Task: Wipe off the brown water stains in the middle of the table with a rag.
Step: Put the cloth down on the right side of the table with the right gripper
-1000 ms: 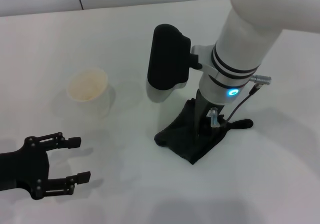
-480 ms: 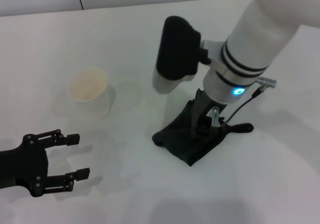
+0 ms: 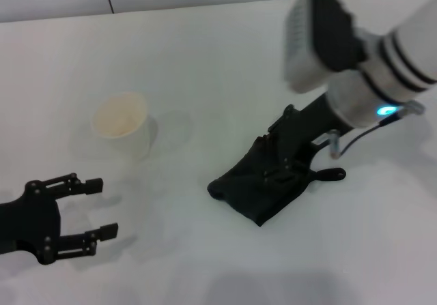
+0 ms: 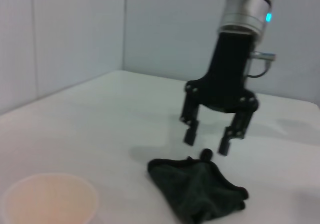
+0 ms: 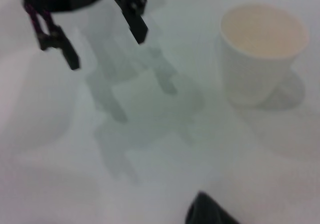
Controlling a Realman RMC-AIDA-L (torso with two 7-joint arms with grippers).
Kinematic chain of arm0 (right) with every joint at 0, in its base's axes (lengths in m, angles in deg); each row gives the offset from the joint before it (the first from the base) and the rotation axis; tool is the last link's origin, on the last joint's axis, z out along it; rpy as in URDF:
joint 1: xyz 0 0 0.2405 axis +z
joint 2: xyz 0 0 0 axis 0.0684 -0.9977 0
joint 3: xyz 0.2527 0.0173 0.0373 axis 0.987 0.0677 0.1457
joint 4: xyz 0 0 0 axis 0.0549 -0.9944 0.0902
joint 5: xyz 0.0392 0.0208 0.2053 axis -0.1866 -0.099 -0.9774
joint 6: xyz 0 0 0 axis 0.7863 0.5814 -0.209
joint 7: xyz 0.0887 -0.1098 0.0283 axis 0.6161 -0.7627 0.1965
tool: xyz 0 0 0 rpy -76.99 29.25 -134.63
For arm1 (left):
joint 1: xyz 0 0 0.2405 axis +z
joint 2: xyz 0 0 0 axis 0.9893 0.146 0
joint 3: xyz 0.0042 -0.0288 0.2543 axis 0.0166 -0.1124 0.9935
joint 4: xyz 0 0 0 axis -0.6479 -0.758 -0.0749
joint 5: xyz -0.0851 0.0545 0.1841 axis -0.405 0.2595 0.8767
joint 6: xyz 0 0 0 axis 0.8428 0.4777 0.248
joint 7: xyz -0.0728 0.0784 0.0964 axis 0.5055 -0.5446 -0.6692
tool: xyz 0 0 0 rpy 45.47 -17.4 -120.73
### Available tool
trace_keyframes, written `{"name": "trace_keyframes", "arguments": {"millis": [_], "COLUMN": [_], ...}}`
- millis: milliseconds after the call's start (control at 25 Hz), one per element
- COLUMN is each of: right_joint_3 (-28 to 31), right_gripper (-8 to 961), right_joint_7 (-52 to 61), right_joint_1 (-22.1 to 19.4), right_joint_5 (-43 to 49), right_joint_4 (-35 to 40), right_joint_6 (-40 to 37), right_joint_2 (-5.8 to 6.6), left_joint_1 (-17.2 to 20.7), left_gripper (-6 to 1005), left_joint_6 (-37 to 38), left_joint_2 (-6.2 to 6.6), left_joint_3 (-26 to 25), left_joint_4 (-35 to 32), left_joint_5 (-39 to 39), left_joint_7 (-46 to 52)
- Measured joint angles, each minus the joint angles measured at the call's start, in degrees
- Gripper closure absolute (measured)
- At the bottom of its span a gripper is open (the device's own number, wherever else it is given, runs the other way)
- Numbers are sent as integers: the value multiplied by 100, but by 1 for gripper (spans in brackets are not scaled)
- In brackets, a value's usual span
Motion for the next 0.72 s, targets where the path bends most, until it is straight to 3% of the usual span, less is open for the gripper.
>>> {"name": "trace_keyframes", "arguments": {"millis": [160,440,720], "right_joint_3": [589,1056,1790], "right_gripper": [467,471,471], "right_joint_7": [-839,-1884,-2878], "right_joint_1": [-563,-1197,-1450], "right_joint_5": [-677,-1445,-2296], "right_joint_4": [121,33,-523], "right_joint_6": [-125,-124,-550], "right_joint_2": [15,18,35], "left_joint_1": [80,220,398], "left_gripper": [213,213,213], "left_joint_6": [14,109,235], "left_joint_2": [53,123,213], "left_joint_3": [0,0,0], "left_joint_4": [0,0,0], "left_joint_5": [-146,-325,-504], "left_joint_7": [44,59,114]}}
